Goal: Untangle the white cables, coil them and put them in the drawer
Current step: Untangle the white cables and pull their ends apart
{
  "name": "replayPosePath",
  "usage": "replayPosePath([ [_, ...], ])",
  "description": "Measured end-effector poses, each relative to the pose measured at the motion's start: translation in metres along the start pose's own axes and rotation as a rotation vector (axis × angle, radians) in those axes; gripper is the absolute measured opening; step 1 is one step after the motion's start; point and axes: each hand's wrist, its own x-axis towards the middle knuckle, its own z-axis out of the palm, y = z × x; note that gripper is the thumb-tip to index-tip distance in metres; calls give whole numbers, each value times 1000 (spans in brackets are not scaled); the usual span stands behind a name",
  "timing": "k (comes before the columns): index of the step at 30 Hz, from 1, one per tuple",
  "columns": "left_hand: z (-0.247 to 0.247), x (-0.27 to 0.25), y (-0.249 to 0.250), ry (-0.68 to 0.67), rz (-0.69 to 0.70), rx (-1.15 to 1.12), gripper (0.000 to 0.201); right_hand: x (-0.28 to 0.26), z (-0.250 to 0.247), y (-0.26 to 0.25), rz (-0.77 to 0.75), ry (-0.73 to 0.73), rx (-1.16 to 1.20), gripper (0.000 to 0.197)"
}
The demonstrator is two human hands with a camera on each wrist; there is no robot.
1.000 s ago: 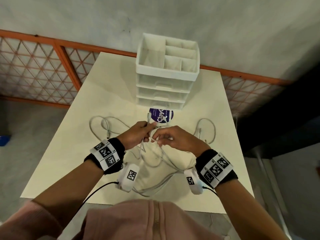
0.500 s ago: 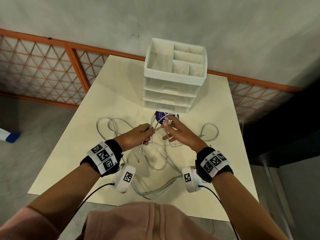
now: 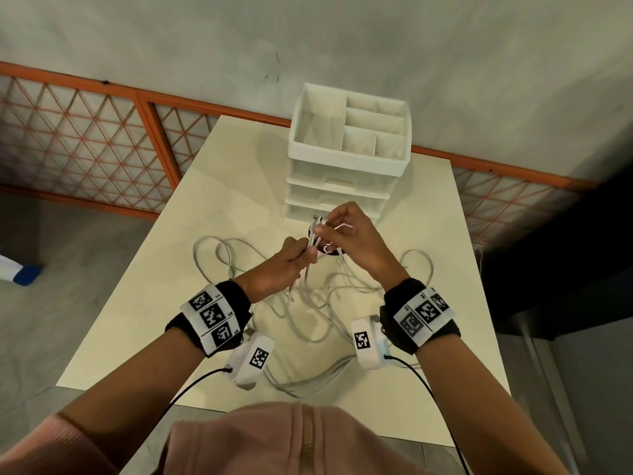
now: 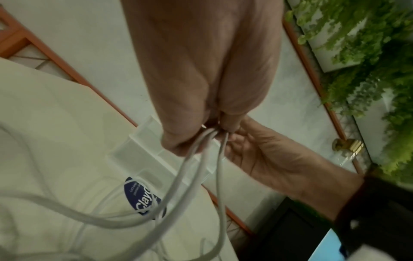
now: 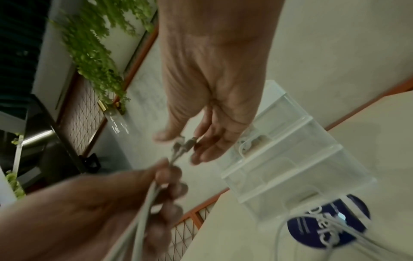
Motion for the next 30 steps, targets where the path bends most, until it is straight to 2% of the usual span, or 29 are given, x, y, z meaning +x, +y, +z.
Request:
replayPosePath([
  [2, -2, 1, 4, 53, 49, -126, 25, -1, 5, 6, 72, -38, 2, 43],
  [4, -4, 2, 8, 47, 97, -432, 24, -6, 10, 12, 133, -257, 23, 45],
  [6, -10, 4, 12, 28, 134, -624, 22, -14, 21, 15, 156, -506, -28, 33],
  [8, -15, 2, 18, 38, 176, -658, 22, -19, 33, 16, 170, -634, -121, 16],
  [9, -17, 2, 22, 50, 204, -653, 23, -19, 37, 16, 165, -641, -187, 12],
  [11, -25, -1, 28, 96, 238, -617, 26, -15, 34, 25, 139, -578, -378, 29],
  [13, -41, -5, 33, 192, 268, -567, 29, -12, 14, 41, 148, -494, -583, 34],
  [15, -58, -11, 35, 271, 279, -484, 31, -13, -13, 56, 191, -404, -665, 39],
  [17, -66, -18, 34, 301, 243, -346, 29, -14, -33, 60, 212, -296, -512, 37],
  [19, -60, -19, 27, 296, 190, -82, 29, -11, -40, 47, 180, -230, -414, 24],
  [21, -42, -15, 18, 222, 129, 78, 35, -7, -39, 24, 115, -222, -445, 14],
  [23, -25, -11, 11, 116, 114, 124, 38, -3, -33, 0, 29, -250, -484, 13],
  [25, -14, -6, 7, 72, 136, 171, 21, 0, -29, -17, -42, -251, -511, 12],
  [27, -13, -3, 7, 107, 168, 140, 19, 1, -30, -23, -54, -242, -475, 11],
  [30, -27, 0, 12, 270, 251, 98, 24, -2, -43, -14, 3, -273, -348, 8],
])
